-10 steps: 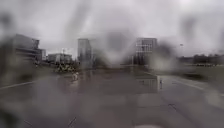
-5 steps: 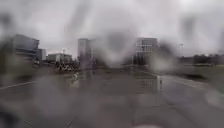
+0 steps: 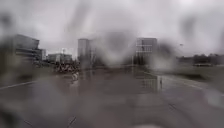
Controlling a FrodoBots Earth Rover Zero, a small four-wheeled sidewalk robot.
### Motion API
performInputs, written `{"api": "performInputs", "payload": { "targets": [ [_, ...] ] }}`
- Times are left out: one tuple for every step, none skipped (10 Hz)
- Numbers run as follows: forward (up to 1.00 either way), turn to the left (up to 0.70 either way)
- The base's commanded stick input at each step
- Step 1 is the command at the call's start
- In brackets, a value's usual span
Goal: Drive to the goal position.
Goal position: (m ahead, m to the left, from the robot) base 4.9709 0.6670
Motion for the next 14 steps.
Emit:
{"api": "performInputs", "payload": {
  "targets": [
    [0.07, 0.0],
    [0.07, 0.0],
    [0.07, 0.0],
    [0.07, 0.0],
    [0.07, 0.0],
    [0.07, 0.0],
    [0.07, 0.0],
    [0.07, 0.0],
    [0.07, 0.0],
    [0.07, 0.0],
    [0.07, 0.0],
    [0.07, 0.0],
    [0.07, 0.0],
    [0.07, 0.0]
  ]
}}
